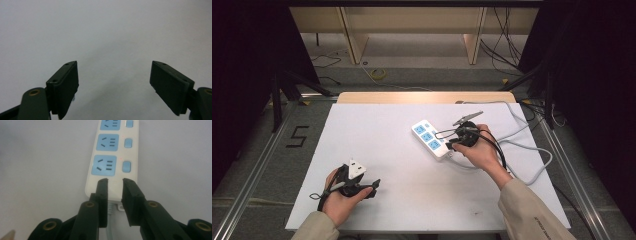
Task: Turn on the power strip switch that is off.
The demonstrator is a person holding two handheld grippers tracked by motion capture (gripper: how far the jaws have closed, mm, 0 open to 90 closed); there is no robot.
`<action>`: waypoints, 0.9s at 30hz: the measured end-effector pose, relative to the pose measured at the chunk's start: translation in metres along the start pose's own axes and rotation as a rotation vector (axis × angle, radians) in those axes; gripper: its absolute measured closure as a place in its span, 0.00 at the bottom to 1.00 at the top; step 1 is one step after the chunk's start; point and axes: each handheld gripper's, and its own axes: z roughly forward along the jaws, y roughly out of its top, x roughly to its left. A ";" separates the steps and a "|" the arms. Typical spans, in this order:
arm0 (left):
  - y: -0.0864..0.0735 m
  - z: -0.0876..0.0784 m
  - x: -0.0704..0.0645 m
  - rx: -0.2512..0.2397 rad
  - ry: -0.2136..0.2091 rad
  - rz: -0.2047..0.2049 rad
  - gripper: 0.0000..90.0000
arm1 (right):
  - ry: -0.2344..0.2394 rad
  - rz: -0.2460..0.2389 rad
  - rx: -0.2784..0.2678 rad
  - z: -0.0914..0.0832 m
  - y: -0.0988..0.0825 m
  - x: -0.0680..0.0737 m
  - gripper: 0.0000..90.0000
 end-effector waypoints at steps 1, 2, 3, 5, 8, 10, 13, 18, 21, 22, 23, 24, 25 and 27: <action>0.000 0.000 0.000 0.000 0.000 0.000 0.25 | 0.001 -0.001 -0.001 -0.001 -0.002 0.001 0.81; 0.000 0.000 0.000 -0.001 0.000 0.000 0.25 | 0.002 -0.002 -0.003 -0.003 -0.005 0.001 0.80; 0.000 0.000 0.000 -0.001 0.000 0.000 0.25 | 0.001 -0.003 -0.006 -0.004 -0.007 0.000 0.79; 0.000 0.000 0.000 0.000 0.001 -0.002 0.25 | 0.005 0.004 -0.013 -0.007 -0.013 0.000 0.78; -0.001 0.000 0.000 0.001 0.002 -0.002 0.25 | 0.006 0.008 -0.030 -0.012 -0.021 0.000 0.77; -0.001 0.000 0.000 0.002 0.002 -0.002 0.25 | 0.004 0.007 -0.032 -0.014 -0.028 0.001 0.76; -0.001 0.001 0.000 0.002 0.002 -0.003 0.25 | 0.004 0.004 -0.042 -0.019 -0.038 0.003 0.76; -0.001 0.001 0.000 0.005 0.002 -0.002 0.25 | 0.005 0.005 -0.069 -0.026 -0.052 0.007 0.75; -0.001 0.001 0.000 0.006 0.003 -0.001 0.25 | 0.005 0.005 -0.081 -0.029 -0.058 0.009 0.74; -0.001 0.001 0.000 0.004 0.003 -0.002 0.25 | 0.006 0.004 -0.088 -0.030 -0.060 0.010 0.74; -0.001 0.001 0.000 0.006 0.003 -0.002 0.25 | 0.010 0.008 -0.090 -0.031 -0.062 0.012 0.74; -0.001 0.001 0.001 0.006 0.003 -0.003 0.25 | 0.010 0.004 -0.093 -0.031 -0.063 0.012 0.74; -0.001 0.001 0.001 0.007 0.003 -0.002 0.25 | 0.010 0.002 -0.096 -0.031 -0.064 0.013 0.73; 0.000 0.001 0.001 0.007 0.003 -0.003 0.25 | 0.009 -0.002 -0.093 -0.031 -0.065 0.015 0.73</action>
